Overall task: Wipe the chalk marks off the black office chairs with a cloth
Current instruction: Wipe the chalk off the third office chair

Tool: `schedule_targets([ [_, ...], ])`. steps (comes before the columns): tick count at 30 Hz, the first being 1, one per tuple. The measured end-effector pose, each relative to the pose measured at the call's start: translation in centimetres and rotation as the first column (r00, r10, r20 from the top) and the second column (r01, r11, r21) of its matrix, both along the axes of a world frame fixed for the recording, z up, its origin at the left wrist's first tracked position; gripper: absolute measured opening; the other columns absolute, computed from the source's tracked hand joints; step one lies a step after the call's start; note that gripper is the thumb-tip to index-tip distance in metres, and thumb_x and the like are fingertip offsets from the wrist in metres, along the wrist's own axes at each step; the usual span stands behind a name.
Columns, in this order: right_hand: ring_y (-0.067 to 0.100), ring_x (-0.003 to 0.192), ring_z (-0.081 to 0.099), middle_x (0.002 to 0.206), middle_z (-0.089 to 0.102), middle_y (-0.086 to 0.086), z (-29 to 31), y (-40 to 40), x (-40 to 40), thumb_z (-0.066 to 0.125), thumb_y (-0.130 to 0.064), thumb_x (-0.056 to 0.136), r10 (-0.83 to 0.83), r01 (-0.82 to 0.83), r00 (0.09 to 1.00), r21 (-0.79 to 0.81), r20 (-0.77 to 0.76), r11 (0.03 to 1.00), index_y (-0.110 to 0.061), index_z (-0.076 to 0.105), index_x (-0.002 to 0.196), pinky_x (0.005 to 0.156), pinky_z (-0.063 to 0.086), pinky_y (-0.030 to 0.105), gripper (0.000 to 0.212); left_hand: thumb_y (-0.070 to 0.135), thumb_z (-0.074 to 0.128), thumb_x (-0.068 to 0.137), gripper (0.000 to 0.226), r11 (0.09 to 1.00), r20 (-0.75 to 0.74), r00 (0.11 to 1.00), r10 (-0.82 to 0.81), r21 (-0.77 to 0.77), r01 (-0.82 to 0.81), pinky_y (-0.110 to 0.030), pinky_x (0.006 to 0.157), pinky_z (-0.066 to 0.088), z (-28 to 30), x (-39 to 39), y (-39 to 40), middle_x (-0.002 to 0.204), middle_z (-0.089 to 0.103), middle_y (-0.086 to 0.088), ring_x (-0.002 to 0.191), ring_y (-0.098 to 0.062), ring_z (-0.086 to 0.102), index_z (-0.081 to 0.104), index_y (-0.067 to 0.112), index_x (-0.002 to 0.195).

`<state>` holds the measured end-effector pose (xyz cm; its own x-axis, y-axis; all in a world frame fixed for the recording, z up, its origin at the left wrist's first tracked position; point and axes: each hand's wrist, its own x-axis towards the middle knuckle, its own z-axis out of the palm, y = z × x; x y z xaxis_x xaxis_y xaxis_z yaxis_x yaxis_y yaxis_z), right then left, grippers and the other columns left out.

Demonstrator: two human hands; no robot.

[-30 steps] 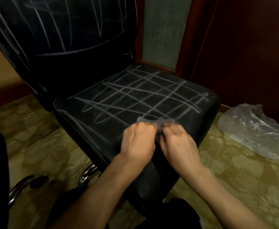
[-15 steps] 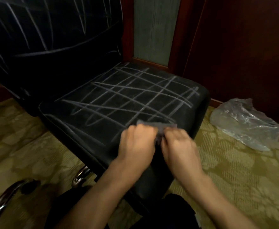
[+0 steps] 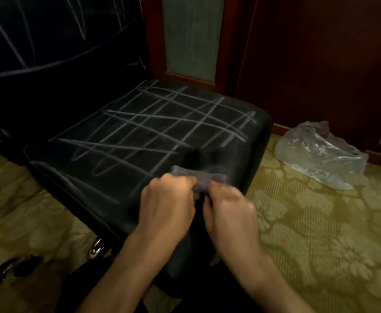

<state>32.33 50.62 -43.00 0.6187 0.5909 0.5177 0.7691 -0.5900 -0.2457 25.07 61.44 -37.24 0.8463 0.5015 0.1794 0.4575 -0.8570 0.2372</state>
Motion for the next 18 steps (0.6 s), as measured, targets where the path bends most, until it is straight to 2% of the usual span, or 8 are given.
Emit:
schedule_targets([
  [2, 0.019, 0.084, 0.067, 0.090, 0.073, 0.002, 0.0, -0.2, -0.3, 0.056, -0.021, 0.082, 0.071, -0.068, 0.996, 0.047, -0.049, 0.997, -0.011, 0.072, 0.093, 0.078, 0.043, 0.025, 0.021, 0.038, 0.056, 0.094, 0.023, 1.000, -0.066, 0.998, 0.000, -0.004, 0.000, -0.034, 0.080, 0.050, 0.1, -0.4, 0.2, 0.106, 0.071, 0.001, 0.099, -0.024, 0.066, 0.067, 0.039, 0.114],
  [4, 0.021, 0.092, 0.067, 0.097, 0.073, 0.005, -0.3, -0.4, 0.9, 0.067, -0.012, 0.081, 0.103, -0.097, 0.992, 0.093, -0.067, 0.991, -0.007, 0.073, 0.099, 0.084, 0.046, 0.023, 0.020, 0.040, 0.048, 0.099, 0.026, 1.000, -0.073, 0.997, -0.017, -0.002, 0.017, -0.032, 0.087, 0.048, -0.3, 0.3, 0.5, 0.112, 0.070, 0.006, 0.104, -0.018, 0.064, 0.064, 0.040, 0.119],
  [6, 0.025, 0.097, 0.067, 0.102, 0.073, 0.010, -0.5, 0.0, 3.4, 0.076, -0.006, 0.077, 0.105, -0.098, 0.992, 0.093, -0.076, 0.991, -0.003, 0.073, 0.102, 0.087, 0.052, 0.029, 0.025, 0.037, 0.051, 0.098, 0.023, 0.999, -0.042, 0.998, -0.041, 0.018, 0.042, -0.036, 0.085, 0.050, -0.5, 2.7, 0.9, 0.107, 0.072, 0.003, 0.100, -0.022, 0.066, 0.067, 0.036, 0.114],
  [10, 0.030, 0.098, 0.068, 0.104, 0.073, 0.015, 0.1, 1.0, 12.4, 0.074, -0.007, 0.080, 0.002, 0.006, 0.995, 0.081, -0.101, 0.997, 0.001, 0.072, 0.102, 0.085, 0.055, 0.035, 0.024, 0.024, 0.066, 0.085, 0.009, 0.997, 0.101, 0.993, -0.063, 0.039, 0.059, -0.038, 0.057, 0.052, 0.0, 11.6, 1.3, 0.076, 0.070, -0.011, 0.070, -0.038, 0.067, 0.075, 0.020, 0.086],
  [11, 0.031, 0.099, 0.068, 0.105, 0.073, 0.015, 0.4, 1.3, 14.6, 0.072, -0.007, 0.081, -0.020, 0.031, 0.992, 0.085, -0.122, 0.996, 0.001, 0.072, 0.103, 0.085, 0.055, 0.036, 0.023, 0.024, 0.065, 0.087, 0.011, 0.996, 0.090, 0.993, -0.075, 0.047, 0.071, -0.039, 0.060, 0.051, 0.5, 14.0, 1.3, 0.080, 0.070, -0.011, 0.074, -0.037, 0.067, 0.074, 0.019, 0.088],
  [14, 0.029, 0.100, 0.066, 0.105, 0.072, 0.014, 0.2, 1.4, 17.1, 0.061, -0.011, 0.086, -0.048, 0.065, 0.980, 0.082, -0.194, 0.994, -0.001, 0.071, 0.105, 0.087, 0.053, 0.037, 0.024, 0.028, 0.054, 0.098, 0.019, 0.998, -0.081, 0.995, -0.062, -0.013, 0.061, -0.038, 0.081, 0.049, 0.8, 17.7, 1.0, 0.105, 0.070, -0.006, 0.099, -0.030, 0.066, 0.069, 0.024, 0.108],
  [16, 0.026, 0.105, 0.063, 0.111, 0.071, 0.012, -0.4, 0.4, 15.2, 0.054, -0.015, 0.089, 0.007, 0.018, 0.974, 0.110, -0.225, 0.994, -0.002, 0.071, 0.109, 0.095, 0.047, 0.031, 0.029, 0.028, 0.050, 0.097, 0.023, 0.994, -0.108, 0.991, -0.084, -0.075, 0.076, -0.038, 0.080, 0.055, 0.2, 15.7, 1.0, 0.105, 0.072, -0.002, 0.097, -0.028, 0.069, 0.069, 0.028, 0.109],
  [18, 0.022, 0.111, 0.062, 0.117, 0.070, 0.010, -0.9, -1.2, 12.5, 0.051, -0.020, 0.091, 0.087, -0.045, 0.959, 0.158, -0.270, 0.986, -0.002, 0.071, 0.113, 0.101, 0.044, 0.026, 0.035, 0.027, 0.047, 0.090, 0.028, 0.987, -0.076, 0.990, -0.120, -0.116, 0.110, -0.037, 0.067, 0.060, 0.1, 12.4, 0.4, 0.096, 0.076, 0.002, 0.086, -0.023, 0.074, 0.074, 0.024, 0.098],
])
